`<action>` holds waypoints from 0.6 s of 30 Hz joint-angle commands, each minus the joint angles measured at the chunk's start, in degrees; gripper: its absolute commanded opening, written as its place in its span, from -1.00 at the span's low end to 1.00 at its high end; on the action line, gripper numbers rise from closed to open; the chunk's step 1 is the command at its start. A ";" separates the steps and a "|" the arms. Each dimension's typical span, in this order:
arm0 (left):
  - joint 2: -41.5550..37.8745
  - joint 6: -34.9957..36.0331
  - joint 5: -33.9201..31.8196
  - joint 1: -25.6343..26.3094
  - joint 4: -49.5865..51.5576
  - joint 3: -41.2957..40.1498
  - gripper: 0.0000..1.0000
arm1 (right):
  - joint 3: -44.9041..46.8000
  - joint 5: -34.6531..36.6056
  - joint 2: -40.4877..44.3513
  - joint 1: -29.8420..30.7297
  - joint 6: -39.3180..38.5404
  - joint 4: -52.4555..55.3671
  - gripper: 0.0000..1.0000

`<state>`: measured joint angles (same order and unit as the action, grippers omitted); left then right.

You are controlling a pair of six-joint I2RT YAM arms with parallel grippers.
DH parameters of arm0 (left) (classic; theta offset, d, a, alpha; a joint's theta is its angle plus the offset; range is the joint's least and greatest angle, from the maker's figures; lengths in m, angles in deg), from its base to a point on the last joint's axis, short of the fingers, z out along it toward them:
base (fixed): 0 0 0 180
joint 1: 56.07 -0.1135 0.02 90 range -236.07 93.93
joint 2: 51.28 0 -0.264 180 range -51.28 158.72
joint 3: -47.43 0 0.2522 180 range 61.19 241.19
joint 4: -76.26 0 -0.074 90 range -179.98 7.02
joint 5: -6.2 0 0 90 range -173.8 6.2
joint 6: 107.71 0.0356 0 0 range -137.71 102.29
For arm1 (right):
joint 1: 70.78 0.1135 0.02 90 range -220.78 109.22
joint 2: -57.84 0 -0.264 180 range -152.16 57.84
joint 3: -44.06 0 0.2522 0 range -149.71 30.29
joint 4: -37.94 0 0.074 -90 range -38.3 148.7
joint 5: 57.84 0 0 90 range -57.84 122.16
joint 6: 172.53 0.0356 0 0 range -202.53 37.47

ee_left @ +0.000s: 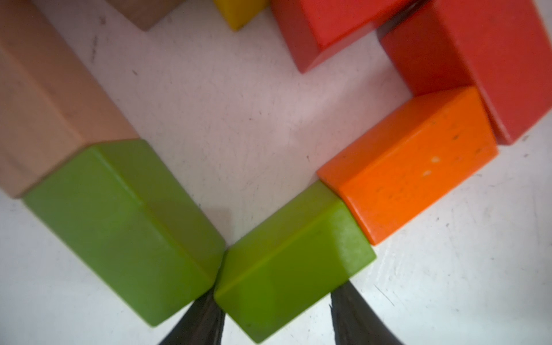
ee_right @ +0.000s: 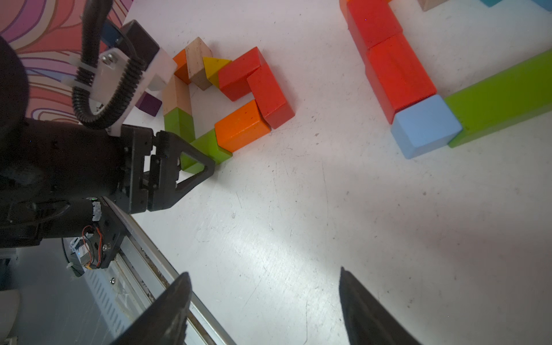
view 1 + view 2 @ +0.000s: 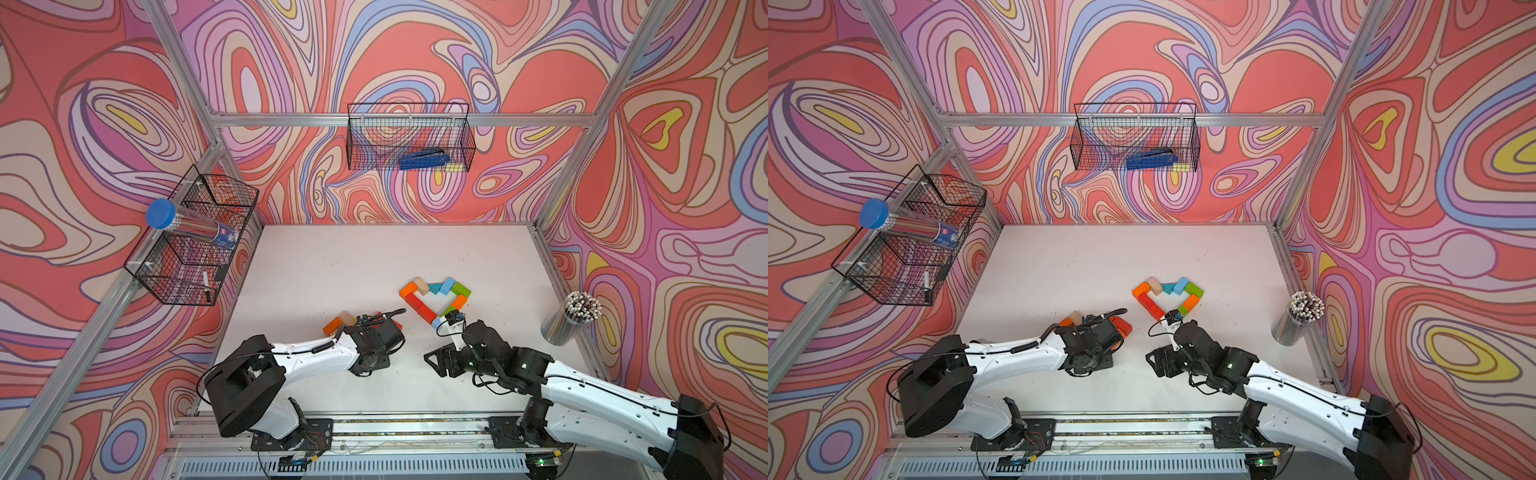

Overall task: Assemble a heart with building blocks
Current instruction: Assemble the building block at the center of the board.

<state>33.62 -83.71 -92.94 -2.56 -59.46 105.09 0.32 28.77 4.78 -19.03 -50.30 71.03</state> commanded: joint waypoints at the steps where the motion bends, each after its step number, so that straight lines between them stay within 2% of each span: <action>1: 0.51 0.17 -0.36 -0.34 0.07 1.23 0.12 | 0.72 0.67 -0.21 0.13 0.27 0.31 0.57; 10: -4.81 -0.56 0.40 -0.34 5.24 0.71 0.29 | -0.59 0.46 -0.81 0.16 -0.38 0.17 0.56; 15: -12.65 -1.84 -1.09 -0.34 11.94 -1.24 0.33 | -1.22 -0.02 -1.42 0.19 -0.77 -0.26 0.56; 18: -18.26 -2.28 -3.83 -0.52 17.28 -1.44 0.45 | -1.60 -0.54 -1.95 0.19 -0.98 -0.69 0.56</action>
<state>19.11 -84.36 -93.27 -2.56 -50.76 104.50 0.27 28.66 3.40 -19.03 -50.52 70.97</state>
